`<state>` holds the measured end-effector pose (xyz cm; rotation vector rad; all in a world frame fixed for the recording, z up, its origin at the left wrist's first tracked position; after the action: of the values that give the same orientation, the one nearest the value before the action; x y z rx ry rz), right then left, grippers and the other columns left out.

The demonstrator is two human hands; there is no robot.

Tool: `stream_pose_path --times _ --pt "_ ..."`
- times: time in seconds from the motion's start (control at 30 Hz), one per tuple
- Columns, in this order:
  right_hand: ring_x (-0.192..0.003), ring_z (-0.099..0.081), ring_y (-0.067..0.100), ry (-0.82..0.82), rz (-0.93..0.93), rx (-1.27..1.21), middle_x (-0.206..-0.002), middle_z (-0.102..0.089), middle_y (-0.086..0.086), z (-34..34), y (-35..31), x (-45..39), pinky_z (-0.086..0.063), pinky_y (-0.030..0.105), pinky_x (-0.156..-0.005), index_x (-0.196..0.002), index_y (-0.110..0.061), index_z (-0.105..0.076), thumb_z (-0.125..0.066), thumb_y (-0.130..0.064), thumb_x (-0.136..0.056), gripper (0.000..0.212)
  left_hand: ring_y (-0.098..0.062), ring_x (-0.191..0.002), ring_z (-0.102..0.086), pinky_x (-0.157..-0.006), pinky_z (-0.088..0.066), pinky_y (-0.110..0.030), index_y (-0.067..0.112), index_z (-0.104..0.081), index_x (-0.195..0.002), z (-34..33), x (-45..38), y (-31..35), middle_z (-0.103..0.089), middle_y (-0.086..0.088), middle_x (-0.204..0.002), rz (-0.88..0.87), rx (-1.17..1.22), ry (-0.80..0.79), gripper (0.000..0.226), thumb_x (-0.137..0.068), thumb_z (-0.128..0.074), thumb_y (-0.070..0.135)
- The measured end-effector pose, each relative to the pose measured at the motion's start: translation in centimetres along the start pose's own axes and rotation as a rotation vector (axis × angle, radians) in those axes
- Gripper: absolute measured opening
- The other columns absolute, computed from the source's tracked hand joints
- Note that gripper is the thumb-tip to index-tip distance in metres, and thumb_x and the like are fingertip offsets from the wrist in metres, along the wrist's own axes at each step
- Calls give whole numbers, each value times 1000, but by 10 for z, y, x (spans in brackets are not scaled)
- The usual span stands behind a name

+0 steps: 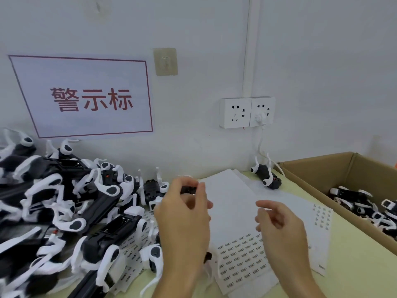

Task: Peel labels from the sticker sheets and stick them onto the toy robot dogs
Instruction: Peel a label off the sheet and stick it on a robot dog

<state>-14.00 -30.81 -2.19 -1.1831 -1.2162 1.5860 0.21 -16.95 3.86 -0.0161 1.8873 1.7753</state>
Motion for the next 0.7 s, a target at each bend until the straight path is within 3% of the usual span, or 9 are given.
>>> stream_pose_path --times 0.07,0.17,0.33,0.57,0.7 --pt "-53 -58 4 -131 2 -43 -62 -65 -1 -27 -16 1 -44 17 -50 -89 -27 -71 -56 -12 -96 23 -7 -49 -63 -53 -50 -26 25 -62 -87 18 -9 -12 -71 9 -62 45 -12 34 10 -96 -65 21" --pt "-49 -54 7 -263 13 -100 -54 -60 0 -66 -34 12 -44 21 -53 -89 -25 -70 -53 -11 -99 24 -10 -55 -67 -58 -57 -38 22 -62 -86 30 -17 -34 -72 6 -63 113 -17 75 12 -96 -65 16" --pt "-45 -51 9 -329 5 -200 -51 -57 -1 -91 -34 34 -42 17 -45 -86 -23 -70 -52 -8 -99 27 -9 -66 -70 -59 -53 -22 20 -66 -86 26 -19 -47 -74 4 -73 111 69 28 14 -95 -65 11" --pt "-45 -51 10 -322 27 -176 -54 -58 2 -74 -29 32 -41 14 -45 -85 -24 -71 -51 -5 -98 31 -5 -72 -69 -68 -55 -22 28 -74 -79 23 -21 -51 -74 17 -76 99 25 -11 24 -91 -68 8" --pt "-45 -52 11 -343 -9 -187 -55 -60 4 -72 -24 35 -40 15 -45 -87 -24 -72 -52 -5 -98 30 1 -76 -68 -64 -50 -11 28 -76 -85 20 -19 -47 -74 16 -77 87 18 -79 19 -89 -70 10"
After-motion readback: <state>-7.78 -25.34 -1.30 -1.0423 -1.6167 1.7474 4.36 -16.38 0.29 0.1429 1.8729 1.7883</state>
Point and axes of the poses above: each hand's wrist, its own x-axis away from the middle knuckle, its own z-axis out of the back of the hand, y = z × x, the point moved 6 cm from there along -x, towards the middle knuckle
